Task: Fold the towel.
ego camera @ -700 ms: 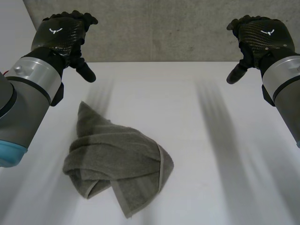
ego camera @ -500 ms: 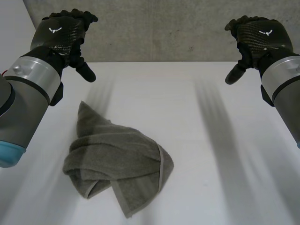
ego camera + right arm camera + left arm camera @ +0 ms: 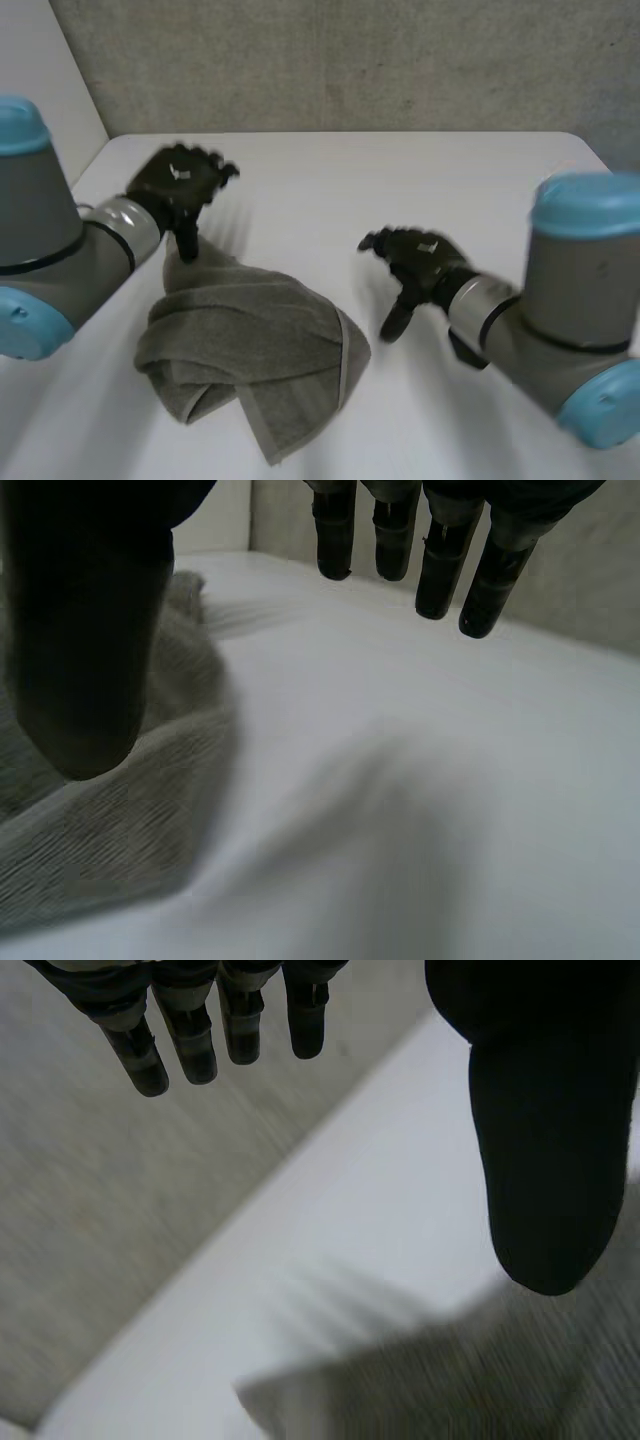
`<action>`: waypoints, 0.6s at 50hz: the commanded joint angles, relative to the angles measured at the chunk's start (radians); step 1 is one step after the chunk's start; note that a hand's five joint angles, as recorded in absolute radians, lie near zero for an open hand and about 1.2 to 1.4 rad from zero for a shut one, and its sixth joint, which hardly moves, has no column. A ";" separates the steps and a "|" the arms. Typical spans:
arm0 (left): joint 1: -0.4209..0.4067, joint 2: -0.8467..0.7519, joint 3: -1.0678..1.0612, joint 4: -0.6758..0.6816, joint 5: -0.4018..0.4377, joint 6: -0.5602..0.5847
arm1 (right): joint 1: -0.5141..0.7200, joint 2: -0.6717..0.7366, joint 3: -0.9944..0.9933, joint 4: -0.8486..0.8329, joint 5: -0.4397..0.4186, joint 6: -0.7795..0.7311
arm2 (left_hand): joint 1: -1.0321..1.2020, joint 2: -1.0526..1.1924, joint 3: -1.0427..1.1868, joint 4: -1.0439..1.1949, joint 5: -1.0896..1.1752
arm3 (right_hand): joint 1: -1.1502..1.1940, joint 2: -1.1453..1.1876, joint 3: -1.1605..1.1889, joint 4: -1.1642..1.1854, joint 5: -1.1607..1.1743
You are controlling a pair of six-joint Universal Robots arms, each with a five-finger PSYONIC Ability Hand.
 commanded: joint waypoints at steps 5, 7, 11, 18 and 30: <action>0.004 -0.187 -0.007 -0.071 -0.002 0.115 | 0.105 0.158 0.002 -0.111 0.013 0.042 | 0.056 0.059 0.058 0.059 0.036 | -0.053 -0.067 -0.062 -0.080 -0.058; 0.003 -0.216 -0.007 -0.071 -0.001 0.122 | 0.109 0.184 -0.003 -0.138 0.029 0.042 | 0.123 0.126 0.125 0.126 0.103 | -0.032 -0.046 -0.040 -0.058 -0.036; 0.001 -0.229 -0.007 -0.070 -0.002 0.124 | 0.114 0.195 -0.009 -0.163 0.049 0.042 | 0.291 0.293 0.293 0.294 0.271 | 0.195 0.181 0.186 0.168 0.190; -0.007 -0.218 0.010 -0.012 -0.005 0.112 | 0.113 0.220 -0.050 -0.201 0.068 0.037 | 1.111 1.114 1.114 1.114 1.092 | 1.153 1.138 1.144 1.126 1.148; -0.082 -0.063 0.106 0.208 -0.047 -0.043 | 0.040 0.120 -0.326 -0.205 0.052 0.002 | 1.215 1.218 1.217 1.218 1.195 | 1.168 1.154 1.160 1.142 1.164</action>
